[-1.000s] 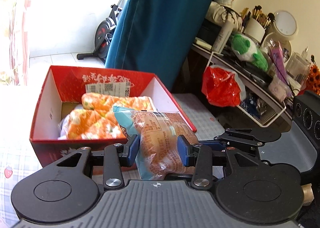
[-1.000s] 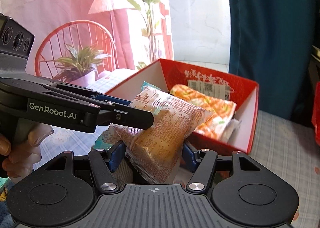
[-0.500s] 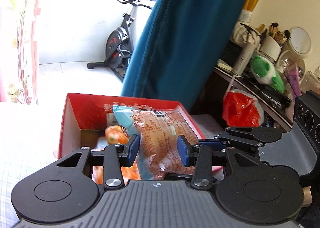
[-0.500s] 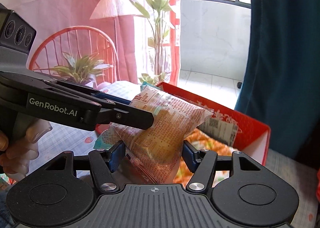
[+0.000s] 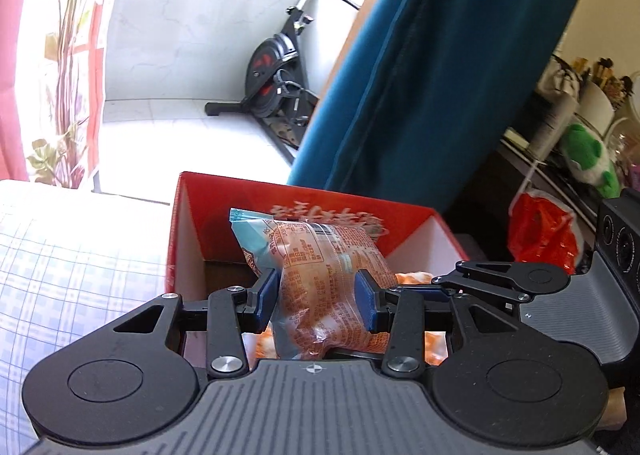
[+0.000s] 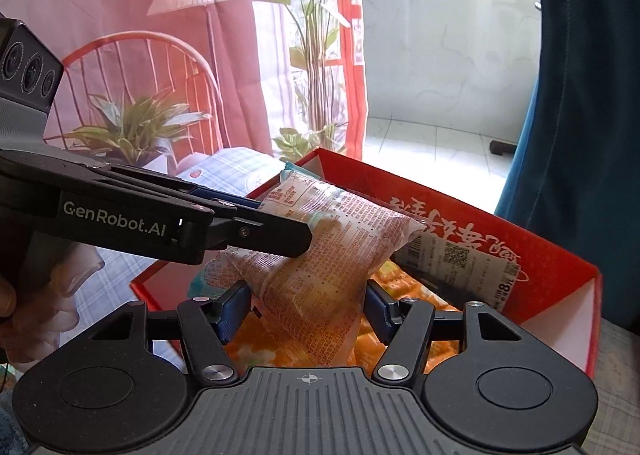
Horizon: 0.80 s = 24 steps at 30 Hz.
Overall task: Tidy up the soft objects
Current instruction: 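Lift the bread bag with the left tool and carry it over the box, then open the left tool to drop the bread bag into the box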
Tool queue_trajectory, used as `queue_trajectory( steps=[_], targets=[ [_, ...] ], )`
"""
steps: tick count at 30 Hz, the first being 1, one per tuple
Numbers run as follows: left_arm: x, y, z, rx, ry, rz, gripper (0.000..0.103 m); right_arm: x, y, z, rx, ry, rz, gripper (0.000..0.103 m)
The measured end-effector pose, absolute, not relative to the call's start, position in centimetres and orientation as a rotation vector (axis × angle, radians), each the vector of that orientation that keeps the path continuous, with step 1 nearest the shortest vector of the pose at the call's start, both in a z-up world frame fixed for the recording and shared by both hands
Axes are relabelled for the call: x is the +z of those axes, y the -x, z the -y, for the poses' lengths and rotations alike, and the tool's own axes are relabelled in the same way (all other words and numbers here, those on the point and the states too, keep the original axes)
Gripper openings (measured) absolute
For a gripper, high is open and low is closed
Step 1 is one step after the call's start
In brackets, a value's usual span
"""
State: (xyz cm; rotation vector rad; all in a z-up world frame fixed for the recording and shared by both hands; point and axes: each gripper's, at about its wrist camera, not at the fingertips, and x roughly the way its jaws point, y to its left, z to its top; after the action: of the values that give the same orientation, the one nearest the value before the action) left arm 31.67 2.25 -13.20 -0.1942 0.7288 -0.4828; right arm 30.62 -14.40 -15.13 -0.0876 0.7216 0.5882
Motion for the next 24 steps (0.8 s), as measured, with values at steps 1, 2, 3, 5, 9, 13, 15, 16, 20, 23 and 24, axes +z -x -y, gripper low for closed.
queue_trajectory(
  steps=[1, 2, 3, 5, 9, 13, 15, 16, 20, 23, 24],
  targets=[
    [-13.4, -32.0, -2.3, -0.478, 0.192, -0.731, 0.044, -15.4, -31.1, 14.2, 0.587, 0.089, -0.726, 0.057],
    [-13.6, -32.4, -2.3, -0.473, 0.188, -0.734, 0.044, -15.6, -31.5, 14.0, 0.585, 0.089, -0.732, 0.057],
    [-13.7, -32.8, -2.3, -0.47, 0.182, -0.741, 0.044, -15.8, -31.9, 13.9, 0.58, 0.088, -0.738, 0.057],
    [-13.8, -33.7, -2.1, -0.467, 0.161, -0.748, 0.044, -16.2, -32.8, 13.5, 0.567, 0.09, -0.753, 0.057],
    [-13.8, -35.2, -1.8, -0.449, 0.141, -0.732, 0.044, -16.5, -34.4, 13.1, 0.528, 0.096, -0.755, 0.057],
    [-13.7, -35.6, -1.6, -0.415, 0.088, -0.715, 0.044, -17.2, -35.5, 12.4, 0.501, 0.125, -0.777, 0.057],
    [-13.5, -35.3, -1.6, -0.411, 0.062, -0.701, 0.044, -17.6, -35.8, 12.1, 0.494, 0.14, -0.791, 0.057],
    [-13.5, -35.2, -1.7, -0.413, 0.06, -0.699, 0.044, -17.7, -35.8, 12.0, 0.495, 0.144, -0.794, 0.056],
    [-13.0, -34.4, -2.0, -0.417, 0.064, -0.698, 0.044, -17.5, -35.2, 12.0, 0.5, 0.155, -0.796, 0.056],
    [-12.6, -33.5, -1.8, -0.41, 0.064, -0.697, 0.044, -16.8, -34.3, 12.4, 0.502, 0.151, -0.787, 0.056],
    [-12.5, -33.1, -1.9, -0.408, 0.066, -0.695, 0.044, -16.6, -33.8, 12.5, 0.502, 0.153, -0.783, 0.056]
  ],
)
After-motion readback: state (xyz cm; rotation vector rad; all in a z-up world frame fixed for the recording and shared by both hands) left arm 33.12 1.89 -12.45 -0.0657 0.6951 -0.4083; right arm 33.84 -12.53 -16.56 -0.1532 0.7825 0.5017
